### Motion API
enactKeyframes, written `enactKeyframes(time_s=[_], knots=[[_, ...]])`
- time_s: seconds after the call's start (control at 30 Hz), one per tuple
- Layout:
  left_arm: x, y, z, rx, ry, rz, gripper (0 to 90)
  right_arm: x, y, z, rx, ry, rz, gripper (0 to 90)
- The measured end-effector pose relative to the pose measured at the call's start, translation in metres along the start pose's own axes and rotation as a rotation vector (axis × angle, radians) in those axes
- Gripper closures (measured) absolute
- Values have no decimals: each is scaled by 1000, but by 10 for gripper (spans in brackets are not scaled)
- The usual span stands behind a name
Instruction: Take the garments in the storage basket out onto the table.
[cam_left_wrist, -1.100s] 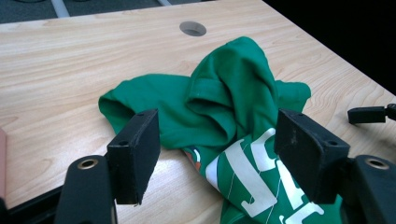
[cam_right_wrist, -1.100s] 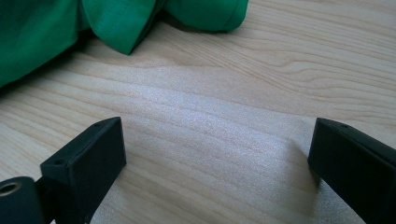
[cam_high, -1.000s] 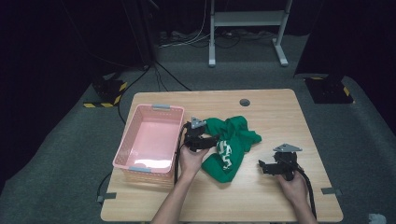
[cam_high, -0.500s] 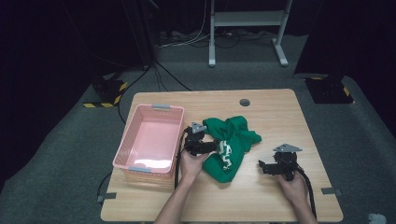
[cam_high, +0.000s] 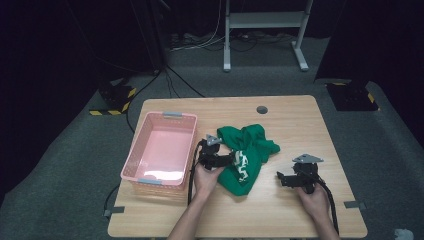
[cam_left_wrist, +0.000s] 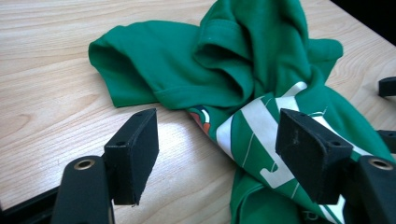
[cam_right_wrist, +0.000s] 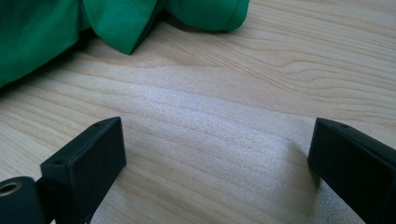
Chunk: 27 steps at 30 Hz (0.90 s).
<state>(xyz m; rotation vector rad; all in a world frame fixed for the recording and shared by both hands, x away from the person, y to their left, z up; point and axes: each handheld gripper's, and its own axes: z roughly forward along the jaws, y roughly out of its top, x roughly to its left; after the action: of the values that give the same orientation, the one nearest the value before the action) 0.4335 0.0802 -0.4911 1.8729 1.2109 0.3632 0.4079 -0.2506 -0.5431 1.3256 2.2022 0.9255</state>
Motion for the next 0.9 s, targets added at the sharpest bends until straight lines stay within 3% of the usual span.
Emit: enactKeyframes(time_s=[0.27,0.9], knots=[[-1,-3,5,17,34,20,302,0,0,0,0,0,0,42],[8,-24,17,68,77,-10,294,0,0,0,1,0,1,42]])
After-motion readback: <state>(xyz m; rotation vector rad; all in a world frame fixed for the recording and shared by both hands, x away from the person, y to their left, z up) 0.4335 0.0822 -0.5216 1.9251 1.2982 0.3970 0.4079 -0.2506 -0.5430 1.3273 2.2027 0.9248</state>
